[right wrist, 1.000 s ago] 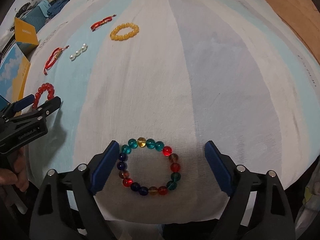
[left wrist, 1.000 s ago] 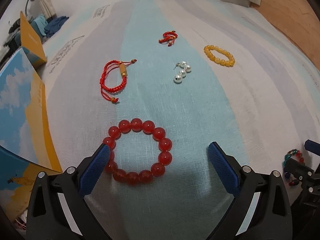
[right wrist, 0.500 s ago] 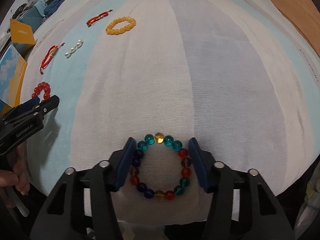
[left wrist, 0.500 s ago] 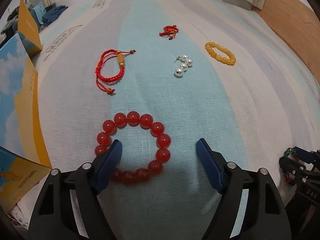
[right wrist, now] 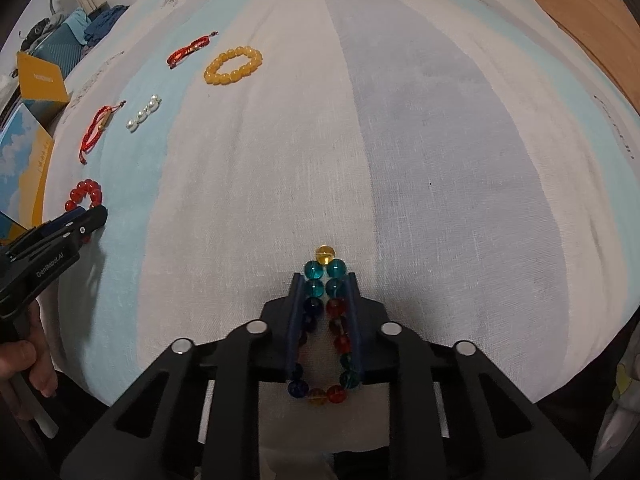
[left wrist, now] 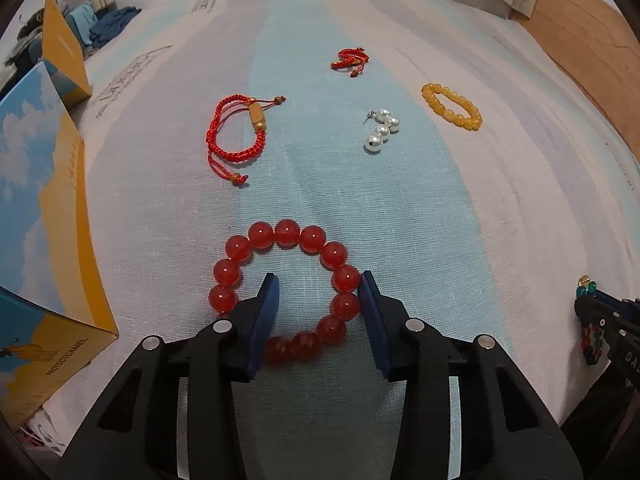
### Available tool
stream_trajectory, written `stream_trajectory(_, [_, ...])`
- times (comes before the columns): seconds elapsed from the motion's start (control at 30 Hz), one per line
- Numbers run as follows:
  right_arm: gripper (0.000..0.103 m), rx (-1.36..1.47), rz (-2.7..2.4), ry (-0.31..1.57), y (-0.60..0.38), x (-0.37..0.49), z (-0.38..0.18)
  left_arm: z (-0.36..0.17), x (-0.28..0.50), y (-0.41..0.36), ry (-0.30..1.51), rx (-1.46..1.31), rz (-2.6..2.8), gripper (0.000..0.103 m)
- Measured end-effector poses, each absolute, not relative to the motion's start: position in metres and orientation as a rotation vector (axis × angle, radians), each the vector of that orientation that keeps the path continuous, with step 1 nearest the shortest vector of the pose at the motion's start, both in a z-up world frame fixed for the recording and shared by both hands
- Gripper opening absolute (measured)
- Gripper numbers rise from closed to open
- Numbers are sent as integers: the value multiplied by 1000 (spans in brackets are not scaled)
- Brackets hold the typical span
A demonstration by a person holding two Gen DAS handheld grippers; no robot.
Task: Organize jewelry
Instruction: 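Grasp the red bead bracelet with the left tool while the right tool grasps the multicolour bracelet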
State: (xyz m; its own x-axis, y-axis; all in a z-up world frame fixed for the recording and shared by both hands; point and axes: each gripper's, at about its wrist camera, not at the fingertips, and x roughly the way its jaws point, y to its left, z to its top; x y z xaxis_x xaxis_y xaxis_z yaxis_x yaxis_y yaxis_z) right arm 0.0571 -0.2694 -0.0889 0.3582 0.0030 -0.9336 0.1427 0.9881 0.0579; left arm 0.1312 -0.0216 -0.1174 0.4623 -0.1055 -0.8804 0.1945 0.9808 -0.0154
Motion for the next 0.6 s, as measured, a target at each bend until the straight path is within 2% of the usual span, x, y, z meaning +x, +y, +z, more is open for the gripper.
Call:
stream_trajectory(0.13, [12,142,-90,1198,-270,56,-87,-117,131,-22,1073,95,-185,36])
stream_trajectory(0.3, [9,152,-100,1179,-273,55,-83,-115,131,-19,1079,92,-186,13])
stream_trajectory(0.6, [9,169,-113,1142,-276,58,-77,-103,128,-17,1068,72,-209,12])
